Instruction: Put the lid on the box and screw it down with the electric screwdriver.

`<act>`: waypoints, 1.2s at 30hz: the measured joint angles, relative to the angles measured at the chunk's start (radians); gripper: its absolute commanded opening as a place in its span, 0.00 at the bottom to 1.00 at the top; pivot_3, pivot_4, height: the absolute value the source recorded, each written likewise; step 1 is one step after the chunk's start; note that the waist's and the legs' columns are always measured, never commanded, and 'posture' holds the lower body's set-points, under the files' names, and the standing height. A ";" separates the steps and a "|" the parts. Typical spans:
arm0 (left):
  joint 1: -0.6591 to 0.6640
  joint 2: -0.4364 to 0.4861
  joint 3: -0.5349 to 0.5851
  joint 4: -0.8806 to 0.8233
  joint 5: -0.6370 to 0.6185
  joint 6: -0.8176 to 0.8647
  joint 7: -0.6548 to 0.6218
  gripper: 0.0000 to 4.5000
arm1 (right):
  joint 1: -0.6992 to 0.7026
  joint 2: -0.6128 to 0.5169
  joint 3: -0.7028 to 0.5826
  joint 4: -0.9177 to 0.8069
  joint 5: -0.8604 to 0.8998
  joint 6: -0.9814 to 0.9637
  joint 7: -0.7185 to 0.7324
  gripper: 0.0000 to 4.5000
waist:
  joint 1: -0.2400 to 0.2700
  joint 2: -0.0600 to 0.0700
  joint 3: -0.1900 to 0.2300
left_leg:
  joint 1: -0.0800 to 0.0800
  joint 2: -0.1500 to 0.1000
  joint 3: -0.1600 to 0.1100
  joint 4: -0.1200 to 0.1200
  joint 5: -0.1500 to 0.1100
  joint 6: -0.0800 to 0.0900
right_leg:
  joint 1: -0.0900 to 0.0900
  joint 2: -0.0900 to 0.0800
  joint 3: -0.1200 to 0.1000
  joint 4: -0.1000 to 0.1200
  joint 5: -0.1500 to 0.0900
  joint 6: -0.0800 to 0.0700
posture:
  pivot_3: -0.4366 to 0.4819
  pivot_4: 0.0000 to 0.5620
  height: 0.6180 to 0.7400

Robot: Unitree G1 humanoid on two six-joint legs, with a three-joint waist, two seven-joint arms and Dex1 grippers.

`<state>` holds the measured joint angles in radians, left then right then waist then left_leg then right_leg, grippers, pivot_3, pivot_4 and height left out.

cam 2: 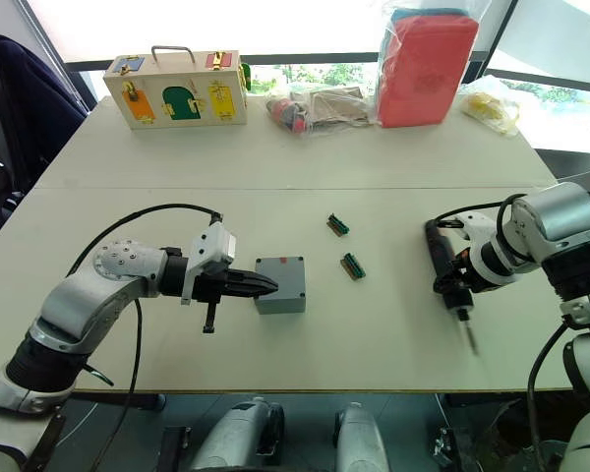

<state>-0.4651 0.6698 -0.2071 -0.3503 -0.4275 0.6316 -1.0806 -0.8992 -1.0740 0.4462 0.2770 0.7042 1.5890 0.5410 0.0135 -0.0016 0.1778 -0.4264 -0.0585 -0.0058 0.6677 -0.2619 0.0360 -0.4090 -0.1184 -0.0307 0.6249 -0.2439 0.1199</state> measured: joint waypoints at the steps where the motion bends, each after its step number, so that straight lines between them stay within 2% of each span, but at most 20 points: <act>1: 0.000 0.000 0.001 0.000 0.000 0.001 0.002 0.00 | 0.010 0.002 -0.015 -0.005 -0.012 0.001 0.006 0.40 | 0.000 0.000 0.000 | 0.000 0.000 0.000 0.000 0.000 0.000 | 0.000 0.000 0.000 0.000 0.000 0.000 | 0.48 0.27 1.00; 6: -0.024 0.010 0.024 0.031 -0.018 0.006 -0.010 0.00 | 0.012 0.088 -0.148 0.071 -0.084 0.004 -0.039 0.40 | -0.005 -0.003 -0.002 | 0.001 0.000 0.001 0.000 0.000 -0.001 | 0.000 0.000 0.000 0.000 0.001 0.000 | 0.48 0.27 1.00; 9: -0.048 0.011 0.059 0.083 -0.050 0.024 -0.022 0.00 | 0.011 0.143 -0.250 0.066 -0.151 -0.118 -0.101 0.40 | -0.010 0.001 0.001 | 0.000 -0.001 0.002 0.000 0.001 -0.001 | -0.003 0.000 0.002 0.003 0.001 0.000 | 0.48 0.27 1.00; 12: -0.054 0.024 0.079 0.139 -0.071 0.043 -0.042 0.00 | 0.008 0.216 -0.430 -0.079 -0.161 -0.225 -0.161 0.40 | -0.013 0.005 0.003 | -0.003 0.001 0.003 -0.002 0.006 -0.010 | -0.008 0.002 0.002 0.005 -0.001 0.001 | 0.48 0.27 1.00; 14: -0.060 0.028 0.076 0.178 -0.074 0.044 -0.065 0.00 | 0.023 0.351 -0.598 -0.228 -0.131 -0.328 -0.215 0.40 | -0.021 0.005 0.003 | -0.005 0.002 0.002 -0.005 0.008 -0.012 | -0.011 0.004 0.002 0.007 -0.001 0.001 | 0.48 0.27 1.00; 19: -0.114 0.026 0.062 0.247 -0.067 0.052 -0.088 0.00 | 0.147 0.630 -0.774 -0.537 -0.026 -0.558 -0.249 0.40 | -0.013 0.003 0.002 | -0.006 0.001 0.001 -0.002 0.007 -0.012 | -0.010 0.003 0.002 0.007 -0.001 0.001 | 0.48 0.27 1.00; 21: -0.137 0.020 0.047 0.272 -0.053 0.052 -0.093 0.00 | 0.230 0.727 -0.761 -0.640 0.010 -0.645 -0.236 0.40 | -0.008 0.004 0.002 | -0.006 0.001 0.001 -0.001 0.007 -0.011 | -0.009 0.003 0.002 0.007 -0.001 0.001 | 0.48 0.27 1.00; 27: -0.159 -0.017 0.004 0.291 -0.025 0.057 -0.091 0.00 | 0.427 0.831 -0.554 -0.739 -0.071 -0.868 -0.164 0.40 | -0.007 0.004 0.002 | -0.006 0.000 0.001 -0.001 0.007 -0.011 | -0.011 0.003 0.003 0.008 -0.001 0.001 | 0.48 0.27 1.00; 36: -0.136 -0.035 -0.046 0.250 0.029 0.050 -0.057 0.00 | 0.501 0.856 -0.440 -0.747 -0.144 -0.989 -0.145 0.40 | -0.012 0.004 0.002 | -0.006 0.000 0.000 -0.001 0.007 -0.012 | -0.011 0.004 0.003 0.008 -0.001 0.001 | 0.48 0.27 1.00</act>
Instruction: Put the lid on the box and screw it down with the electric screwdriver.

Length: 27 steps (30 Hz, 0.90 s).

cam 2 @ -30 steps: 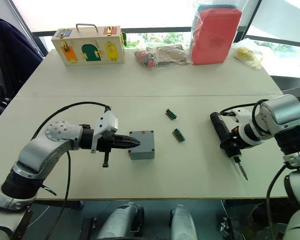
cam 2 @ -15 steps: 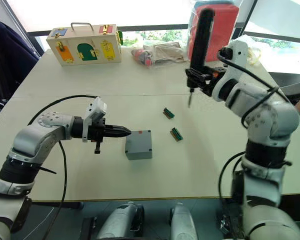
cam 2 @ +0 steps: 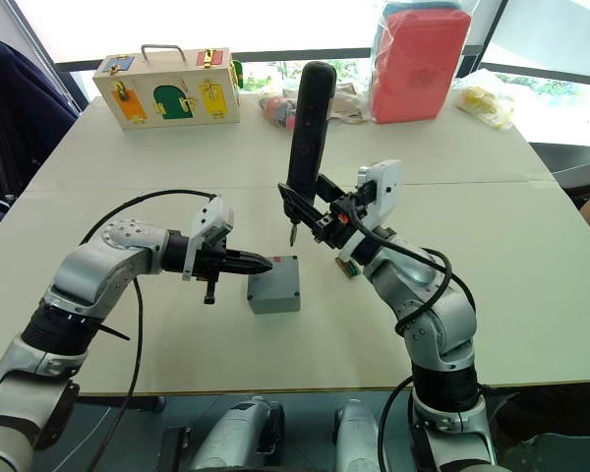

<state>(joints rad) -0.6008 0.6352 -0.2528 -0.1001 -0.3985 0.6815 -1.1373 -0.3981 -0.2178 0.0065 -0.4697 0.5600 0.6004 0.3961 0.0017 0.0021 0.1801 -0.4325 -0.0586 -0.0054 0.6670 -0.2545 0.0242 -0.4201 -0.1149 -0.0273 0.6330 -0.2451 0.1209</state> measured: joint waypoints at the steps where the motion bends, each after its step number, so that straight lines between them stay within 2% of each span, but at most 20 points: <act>1: -0.001 -0.007 -0.002 -0.001 0.005 -0.001 0.005 0.00 | 0.004 -0.003 0.007 0.000 -0.006 -0.003 0.003 0.40 | 0.002 0.000 0.000 | 0.000 0.000 0.000 0.000 0.000 0.000 | 0.000 0.000 0.000 0.000 0.000 0.000 | 0.48 0.27 1.00; 5: -0.003 -0.023 -0.010 -0.011 0.018 -0.001 0.022 0.00 | 0.010 -0.038 0.044 0.004 -0.033 -0.010 0.033 0.40 | 0.003 0.000 0.000 | 0.000 0.000 0.000 0.000 0.000 0.000 | 0.000 0.000 0.000 0.000 0.000 0.000 | 0.48 0.27 1.00; 20: 0.004 -0.021 -0.011 -0.021 0.029 -0.009 0.026 0.00 | 0.028 -0.071 0.046 0.062 -0.085 -0.107 0.079 0.40 | 0.004 0.000 0.000 | 0.001 0.000 0.000 0.000 0.000 0.000 | 0.001 0.000 0.000 0.000 0.000 0.000 | 0.48 0.27 1.00; 27: 0.010 -0.012 -0.032 -0.019 0.060 -0.058 0.007 0.00 | 0.068 -0.057 0.057 0.063 -0.099 -0.135 0.075 0.40 | 0.007 -0.001 -0.001 | 0.011 0.000 0.000 0.000 -0.004 0.006 | 0.011 0.000 0.000 -0.002 0.000 0.000 | 0.48 0.27 1.00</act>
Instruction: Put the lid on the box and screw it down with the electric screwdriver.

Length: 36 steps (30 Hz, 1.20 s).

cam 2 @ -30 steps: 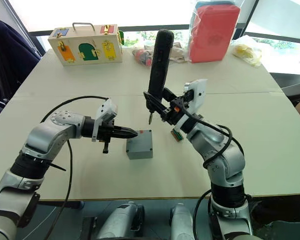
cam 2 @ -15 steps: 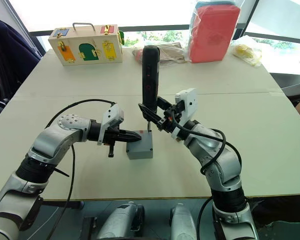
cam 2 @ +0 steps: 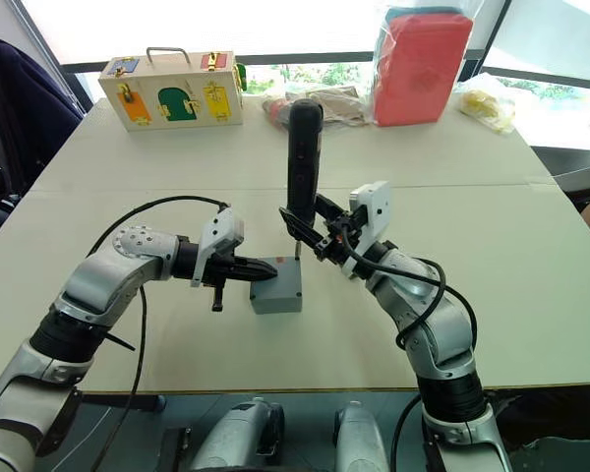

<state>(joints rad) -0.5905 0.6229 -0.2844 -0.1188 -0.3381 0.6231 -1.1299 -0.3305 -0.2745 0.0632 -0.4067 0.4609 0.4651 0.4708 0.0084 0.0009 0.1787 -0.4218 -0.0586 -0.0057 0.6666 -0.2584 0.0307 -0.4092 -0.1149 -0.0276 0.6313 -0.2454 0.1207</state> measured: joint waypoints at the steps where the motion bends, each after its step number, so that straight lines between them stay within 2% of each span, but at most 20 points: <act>1: 0.002 0.001 -0.001 0.001 0.003 -0.006 -0.002 0.00 | 0.007 0.002 0.007 -0.001 -0.006 -0.006 -0.002 0.40 | 0.000 0.000 0.000 | 0.001 0.000 0.000 0.000 0.000 0.001 | 0.001 0.000 0.000 0.000 0.000 0.000 | 0.48 0.27 1.00; 4: 0.013 0.006 -0.006 0.017 0.012 -0.036 -0.011 0.00 | 0.028 -0.015 0.061 -0.016 -0.072 -0.025 -0.023 0.40 | -0.001 -0.001 -0.007 | 0.006 0.000 0.000 -0.001 -0.001 0.001 | 0.005 0.000 0.000 -0.001 -0.001 -0.001 | 0.48 0.27 1.00; 9: 0.028 0.006 -0.014 0.025 0.031 -0.062 -0.015 0.00 | 0.038 0.001 0.076 -0.012 -0.094 -0.011 -0.061 0.40 | 0.002 -0.004 -0.018 | 0.018 0.001 0.000 -0.003 -0.003 0.004 | 0.013 0.000 -0.001 -0.003 -0.003 -0.002 | 0.48 0.27 1.00; 15: 0.039 0.004 -0.015 0.024 0.043 -0.065 -0.015 0.00 | 0.053 0.033 0.070 -0.012 -0.088 0.010 -0.091 0.40 | 0.002 -0.005 -0.030 | 0.018 0.001 -0.001 -0.004 -0.004 0.004 | 0.013 0.000 -0.001 -0.003 -0.004 -0.003 | 0.48 0.27 1.00; 30: 0.051 0.000 -0.015 0.018 0.046 -0.065 -0.004 0.00 | 0.062 0.016 0.071 -0.021 -0.100 0.007 -0.071 0.40 | 0.003 -0.005 -0.036 | 0.019 0.001 -0.001 -0.005 -0.004 0.005 | 0.013 -0.001 -0.001 -0.003 -0.005 -0.005 | 0.48 0.27 1.00; 36: 0.049 -0.005 -0.014 0.029 0.046 -0.085 -0.006 0.00 | 0.001 -0.056 0.067 -0.037 -0.094 0.030 -0.025 0.40 | 0.005 -0.004 -0.035 | 0.016 0.000 -0.001 -0.005 -0.004 0.005 | 0.011 -0.003 -0.002 -0.004 -0.005 -0.005 | 0.48 0.27 1.00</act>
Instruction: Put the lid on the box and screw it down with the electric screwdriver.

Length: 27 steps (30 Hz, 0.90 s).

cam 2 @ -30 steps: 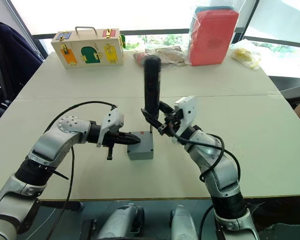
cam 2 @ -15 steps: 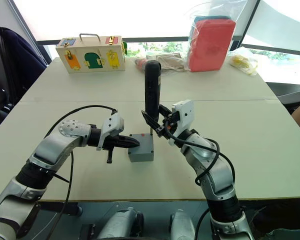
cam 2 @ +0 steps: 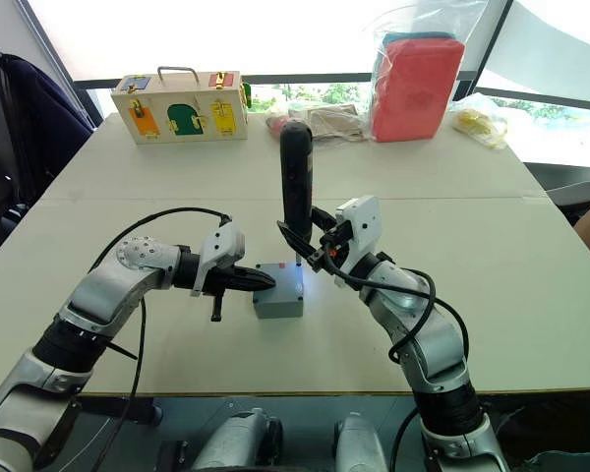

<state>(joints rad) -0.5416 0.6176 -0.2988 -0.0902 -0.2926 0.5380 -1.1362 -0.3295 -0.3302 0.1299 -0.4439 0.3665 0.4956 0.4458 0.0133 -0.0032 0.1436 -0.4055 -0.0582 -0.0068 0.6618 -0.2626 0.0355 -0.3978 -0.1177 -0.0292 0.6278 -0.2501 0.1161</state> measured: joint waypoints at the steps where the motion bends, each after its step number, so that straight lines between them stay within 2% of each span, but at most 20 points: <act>1: -0.001 -0.001 0.000 0.002 0.000 -0.004 -0.001 0.00 | -0.012 -0.014 -0.002 -0.003 0.009 0.012 0.011 0.40 | 0.001 0.000 0.000 | -0.001 0.000 0.000 0.000 0.000 0.000 | -0.001 0.000 0.000 0.000 0.000 0.000 | 0.48 0.27 1.00; 4: -0.009 -0.015 0.014 0.030 -0.006 -0.012 -0.001 0.00 | -0.093 -0.052 -0.058 -0.015 0.089 0.103 0.021 0.40 | 0.001 0.002 0.004 | -0.005 -0.001 0.000 0.001 0.000 0.000 | -0.004 -0.001 0.000 0.001 0.000 0.000 | 0.48 0.27 1.00; 7: -0.015 -0.039 0.060 0.079 -0.040 0.007 0.008 0.00 | -0.266 -0.080 -0.226 -0.056 0.268 0.235 -0.034 0.40 | -0.001 0.001 0.009 | -0.008 -0.001 0.000 0.001 0.000 0.000 | -0.005 -0.001 0.000 0.002 0.001 0.000 | 0.48 0.27 1.00; 10: -0.027 -0.041 0.096 0.095 -0.083 0.061 0.008 0.00 | -0.431 -0.116 -0.407 -0.025 0.576 0.435 -0.179 0.40 | -0.003 0.002 0.010 | -0.012 0.001 0.000 0.000 0.001 -0.001 | -0.009 -0.001 0.000 0.001 0.001 0.000 | 0.48 0.27 1.00; 11: -0.037 -0.042 0.113 0.095 -0.109 0.085 0.006 0.00 | -0.478 -0.174 -0.459 0.028 0.695 0.543 -0.240 0.40 | -0.002 0.001 0.010 | -0.013 0.001 -0.001 0.000 0.001 -0.001 | -0.009 -0.002 0.000 0.001 0.001 0.000 | 0.48 0.27 1.00; 13: -0.059 -0.041 0.142 0.089 -0.139 0.115 0.005 0.00 | -0.504 -0.252 -0.507 0.122 0.811 0.682 -0.317 0.40 | 0.000 0.000 0.011 | -0.014 0.001 -0.002 0.000 0.001 -0.001 | -0.009 -0.004 -0.001 0.000 0.001 -0.001 | 0.48 0.27 1.00; 15: -0.087 -0.034 0.157 0.054 -0.171 0.138 -0.009 0.00 | -0.519 -0.363 -0.517 0.264 0.862 0.865 -0.382 0.40 | 0.000 0.001 0.012 | -0.017 0.000 -0.001 0.001 0.001 -0.001 | -0.011 -0.007 -0.001 0.000 -0.001 -0.004 | 0.48 0.27 1.00; 19: -0.088 0.019 0.132 -0.051 -0.174 0.141 -0.052 0.00 | -0.480 -0.564 -0.462 0.492 0.801 1.100 -0.429 0.40 | -0.003 0.004 0.015 | -0.022 -0.001 0.000 0.000 0.000 0.001 | -0.013 -0.007 -0.001 -0.006 0.000 -0.005 | 0.48 0.27 1.00; 23: -0.040 0.068 0.121 -0.110 -0.175 0.143 -0.075 0.00 | -0.358 -0.711 -0.330 0.659 0.833 1.112 -0.386 0.40 | -0.015 0.007 0.018 | -0.022 0.000 0.002 -0.001 -0.001 0.003 | -0.013 -0.005 -0.001 -0.009 0.002 -0.001 | 0.48 0.27 1.00; 27: -0.010 0.093 0.118 -0.179 -0.177 0.145 -0.086 0.00 | -0.326 -0.762 -0.227 0.735 0.843 1.112 -0.336 0.40 | -0.031 0.013 0.026 | -0.022 0.000 0.003 0.001 -0.001 0.003 | -0.013 -0.005 -0.001 -0.008 0.003 0.001 | 0.48 0.27 1.00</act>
<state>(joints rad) -0.5511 0.7108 -0.1809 -0.2692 -0.4696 0.6825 -1.2221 -0.6558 -1.0920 -0.0975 0.2911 1.2097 1.6080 0.1102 -0.0175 0.0094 0.1694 -0.4275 -0.0585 -0.0036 0.6627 -0.2635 0.0385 -0.4104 -0.1223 -0.0299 0.6197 -0.2473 0.1174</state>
